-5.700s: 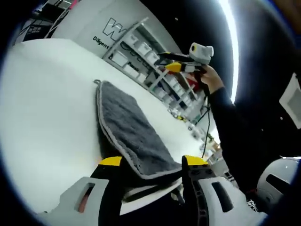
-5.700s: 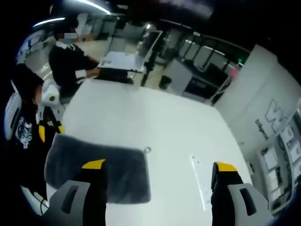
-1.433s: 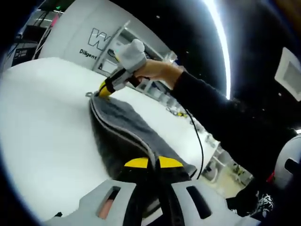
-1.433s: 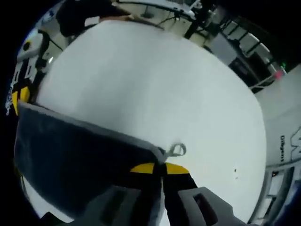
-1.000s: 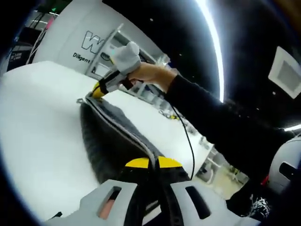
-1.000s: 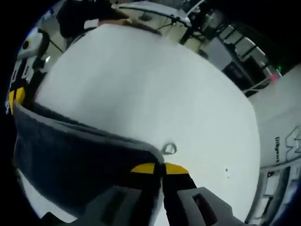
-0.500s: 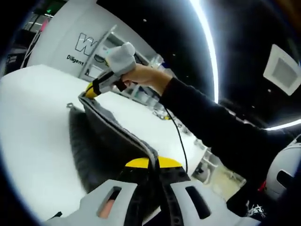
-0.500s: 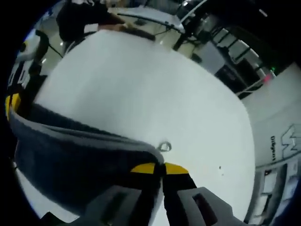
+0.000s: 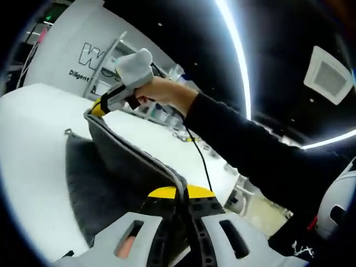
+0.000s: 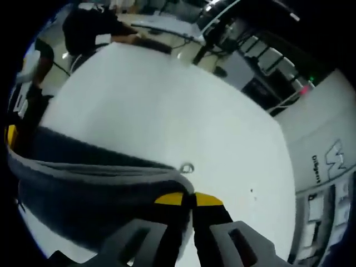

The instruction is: Open the folded towel by lifting each exposed corner and separating the folded layers until the towel lies flat within the target outline without major curled edges

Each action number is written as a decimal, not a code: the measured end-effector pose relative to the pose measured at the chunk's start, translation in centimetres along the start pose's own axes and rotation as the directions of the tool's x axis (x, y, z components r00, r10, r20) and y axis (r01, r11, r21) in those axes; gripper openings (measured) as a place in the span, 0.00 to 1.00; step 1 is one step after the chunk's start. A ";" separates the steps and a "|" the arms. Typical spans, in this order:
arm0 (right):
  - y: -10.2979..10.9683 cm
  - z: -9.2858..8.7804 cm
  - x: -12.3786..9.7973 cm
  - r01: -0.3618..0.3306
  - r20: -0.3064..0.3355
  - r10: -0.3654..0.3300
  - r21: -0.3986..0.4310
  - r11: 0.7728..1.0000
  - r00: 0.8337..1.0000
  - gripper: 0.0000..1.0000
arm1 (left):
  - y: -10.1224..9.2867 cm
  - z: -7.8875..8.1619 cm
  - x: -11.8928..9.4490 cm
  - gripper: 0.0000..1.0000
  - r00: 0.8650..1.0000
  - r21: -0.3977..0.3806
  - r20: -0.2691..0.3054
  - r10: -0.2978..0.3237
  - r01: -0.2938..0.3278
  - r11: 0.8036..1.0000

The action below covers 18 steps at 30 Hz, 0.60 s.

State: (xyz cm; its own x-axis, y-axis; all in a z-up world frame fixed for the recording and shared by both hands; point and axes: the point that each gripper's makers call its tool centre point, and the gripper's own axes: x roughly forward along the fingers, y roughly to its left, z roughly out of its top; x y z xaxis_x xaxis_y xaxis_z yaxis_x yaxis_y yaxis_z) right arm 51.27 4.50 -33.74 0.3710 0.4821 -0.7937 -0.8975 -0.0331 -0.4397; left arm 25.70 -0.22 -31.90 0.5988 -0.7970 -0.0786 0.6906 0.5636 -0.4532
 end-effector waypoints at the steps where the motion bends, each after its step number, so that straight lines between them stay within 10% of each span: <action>1: 0.0 0.0 -0.1 0.002 0.001 -0.002 0.001 1.000 1.000 0.00 | -0.1 0.0 0.1 0.02 1.000 0.001 -0.001 -0.002 0.002 1.000; 18: -1.4 -2.7 -3.3 0.045 -0.004 -0.045 0.039 0.998 0.999 0.00 | -3.8 0.2 3.0 0.02 0.997 0.059 -0.008 -0.079 0.080 0.995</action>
State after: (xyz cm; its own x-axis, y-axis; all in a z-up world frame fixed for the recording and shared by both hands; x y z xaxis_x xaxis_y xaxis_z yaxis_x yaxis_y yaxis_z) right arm 51.95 0.55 -31.65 0.4116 0.4801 -0.7747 -0.8886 0.0227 -0.4581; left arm 25.00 -4.70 -30.21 0.5390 -0.8409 -0.0492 0.7587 0.5100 -0.4053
